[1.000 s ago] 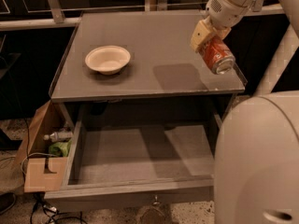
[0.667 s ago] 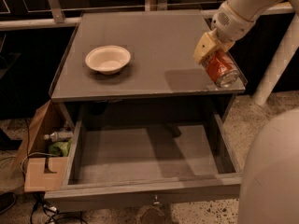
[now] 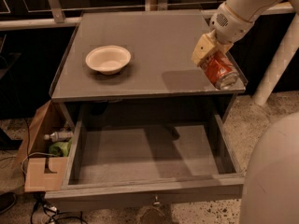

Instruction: Place coke can into top drawer

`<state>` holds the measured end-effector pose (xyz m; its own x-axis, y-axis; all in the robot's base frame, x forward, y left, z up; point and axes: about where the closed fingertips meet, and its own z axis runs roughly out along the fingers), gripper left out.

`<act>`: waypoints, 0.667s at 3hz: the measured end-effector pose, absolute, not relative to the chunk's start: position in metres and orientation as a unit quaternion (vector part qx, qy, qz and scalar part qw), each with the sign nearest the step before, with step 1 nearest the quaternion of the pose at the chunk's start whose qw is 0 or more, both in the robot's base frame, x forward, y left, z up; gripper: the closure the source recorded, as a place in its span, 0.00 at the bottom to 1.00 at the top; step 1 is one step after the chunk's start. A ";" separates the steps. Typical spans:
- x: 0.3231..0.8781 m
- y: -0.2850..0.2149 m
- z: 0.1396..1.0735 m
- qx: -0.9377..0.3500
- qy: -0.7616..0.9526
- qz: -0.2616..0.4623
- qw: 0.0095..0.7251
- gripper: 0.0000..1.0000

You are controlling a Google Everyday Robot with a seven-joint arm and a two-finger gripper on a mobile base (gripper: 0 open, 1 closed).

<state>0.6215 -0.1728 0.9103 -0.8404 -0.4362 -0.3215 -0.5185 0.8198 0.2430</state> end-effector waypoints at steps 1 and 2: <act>0.563 -0.164 0.910 -0.251 0.945 0.172 0.121 1.00; 0.564 -0.164 0.910 -0.250 0.945 0.172 0.121 1.00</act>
Offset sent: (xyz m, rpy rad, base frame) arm -0.0979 0.0091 -0.0037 0.0403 0.0130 -0.0359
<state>0.5638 -0.1640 0.9103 -0.8451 -0.4317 -0.3153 -0.5151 0.8153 0.2645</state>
